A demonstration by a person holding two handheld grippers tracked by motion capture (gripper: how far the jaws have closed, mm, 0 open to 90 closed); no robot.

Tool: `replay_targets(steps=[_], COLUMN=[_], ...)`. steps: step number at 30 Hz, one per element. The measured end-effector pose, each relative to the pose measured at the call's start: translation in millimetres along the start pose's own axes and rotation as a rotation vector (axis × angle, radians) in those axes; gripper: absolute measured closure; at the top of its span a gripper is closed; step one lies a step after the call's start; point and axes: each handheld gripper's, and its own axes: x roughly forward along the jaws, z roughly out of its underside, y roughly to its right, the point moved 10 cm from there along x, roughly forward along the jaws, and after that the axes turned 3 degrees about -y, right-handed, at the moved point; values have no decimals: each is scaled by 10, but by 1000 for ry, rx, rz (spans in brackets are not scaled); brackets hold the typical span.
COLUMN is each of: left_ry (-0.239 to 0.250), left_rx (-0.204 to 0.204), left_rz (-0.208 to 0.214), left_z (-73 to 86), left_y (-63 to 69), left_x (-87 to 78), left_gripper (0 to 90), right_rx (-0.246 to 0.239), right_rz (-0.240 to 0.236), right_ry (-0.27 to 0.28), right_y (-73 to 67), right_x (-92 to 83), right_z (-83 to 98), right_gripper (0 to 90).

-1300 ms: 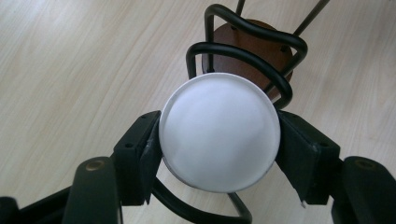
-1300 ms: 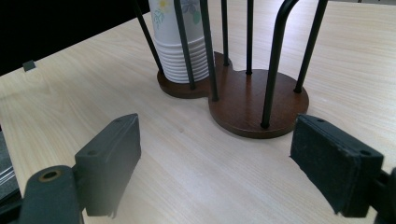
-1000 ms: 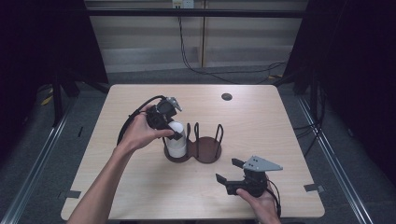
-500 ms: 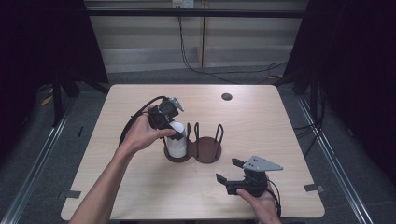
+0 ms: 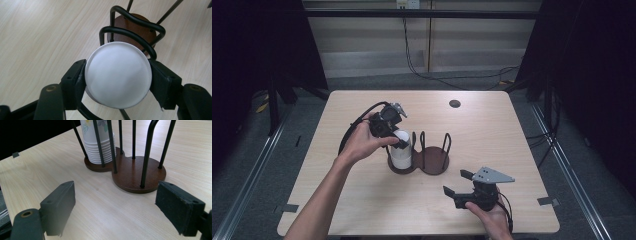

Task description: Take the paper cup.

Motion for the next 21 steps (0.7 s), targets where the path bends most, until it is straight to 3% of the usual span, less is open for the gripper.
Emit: replay_targets(steps=[8, 11, 21], left_ry=[19, 14, 29], left_rx=[-16, -1, -10], left_rz=[2, 1, -9], left_z=[-16, -11, -30], left_y=[8, -3, 20], left_x=[-27, -47, -90], left_gripper=[359, 359, 362], right_rx=[0, 2, 1], right_rz=[-1, -1, -1], right_ry=[1, 0, 1], right_y=[2, 4, 2], right_x=[2, 2, 2], right_z=[-1, -1, -1], right_gripper=[156, 157, 156])
